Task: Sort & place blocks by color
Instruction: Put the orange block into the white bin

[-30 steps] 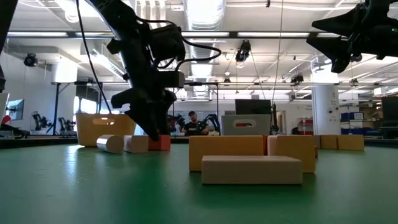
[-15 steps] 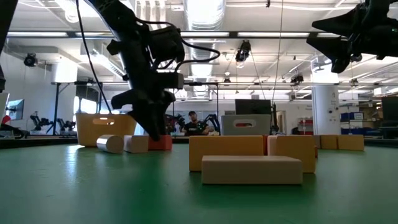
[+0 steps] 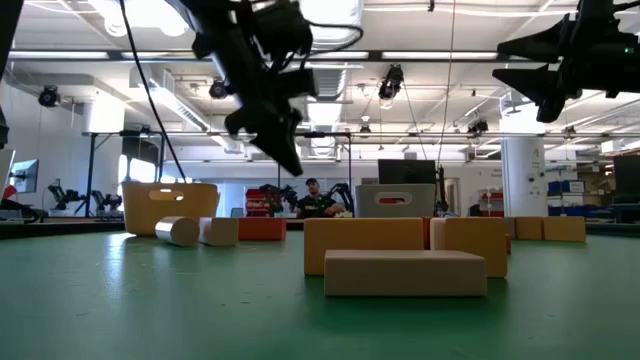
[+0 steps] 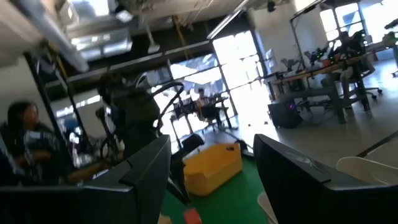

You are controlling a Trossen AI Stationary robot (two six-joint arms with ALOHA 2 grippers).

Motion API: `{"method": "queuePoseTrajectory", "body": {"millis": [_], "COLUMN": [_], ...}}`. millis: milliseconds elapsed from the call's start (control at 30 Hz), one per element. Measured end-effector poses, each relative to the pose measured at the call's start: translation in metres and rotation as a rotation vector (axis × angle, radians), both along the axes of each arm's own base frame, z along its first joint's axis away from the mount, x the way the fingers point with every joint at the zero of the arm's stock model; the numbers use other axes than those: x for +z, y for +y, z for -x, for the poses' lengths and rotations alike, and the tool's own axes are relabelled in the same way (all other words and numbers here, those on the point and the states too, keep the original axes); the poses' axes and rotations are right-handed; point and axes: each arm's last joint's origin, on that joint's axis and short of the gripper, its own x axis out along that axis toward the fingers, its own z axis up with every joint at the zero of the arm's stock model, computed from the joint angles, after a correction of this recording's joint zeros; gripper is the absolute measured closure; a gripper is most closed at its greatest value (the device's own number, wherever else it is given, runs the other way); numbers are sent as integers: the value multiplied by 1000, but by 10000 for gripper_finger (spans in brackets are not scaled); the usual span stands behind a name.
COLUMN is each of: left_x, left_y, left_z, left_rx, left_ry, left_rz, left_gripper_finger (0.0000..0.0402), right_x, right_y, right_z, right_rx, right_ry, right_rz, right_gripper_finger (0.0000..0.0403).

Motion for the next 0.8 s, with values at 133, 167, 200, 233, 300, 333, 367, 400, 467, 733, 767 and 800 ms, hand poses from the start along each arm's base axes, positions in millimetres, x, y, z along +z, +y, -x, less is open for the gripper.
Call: {"method": "queuePoseTrajectory", "body": {"millis": [133, 167, 200, 233, 300, 333, 367, 400, 467, 733, 767, 800], "left_x": [20, 23, 24, 22, 15, 9, 5, 1, -5, -24, -26, -29], "left_y": [0, -1, -1, -2, -3, -4, -5, -5, -5, -4, -4, -4], "left_z": [2, 3, 6, 8, 13, 16, 18, 19, 21, 24, 25, 25], "left_rx": [12, 16, 16, 18, 18, 15, 16, 25, 50, 71, 71, 71], "left_ry": [-57, -66, -59, -45, -8, 16, 31, 39, 52, 38, 30, 26], "left_rz": [1, 8, 16, 22, 31, 40, 52, 69, 87, 61, 60, 60], "left_gripper_finger": [384, 380, 374, 367, 348, 336, 321, 305, 268, 135, 128, 123], "right_x": [3, 3, 3, 2, 1, 0, 0, -1, 0, -1, -1, -1], "right_y": [0, 0, 0, 0, 0, 0, 0, 0, 0, 0, 0, 0], "right_z": [1, 1, 1, 0, 0, 0, 0, 0, 0, 0, 0, 0], "right_rx": [6, 6, 2, -1, -8, -12, -15, -18, -22, -21, -20, -20], "right_ry": [-45, -40, -28, -15, 16, 27, 36, 43, 47, 49, 49, 49], "right_rz": [-16, -10, 1, 14, 56, 70, 81, 92, 104, 107, 108, 108], "right_gripper_finger": [184, 184, 184, 184, 184, 184, 184, 184, 184, 184, 184, 184]}}
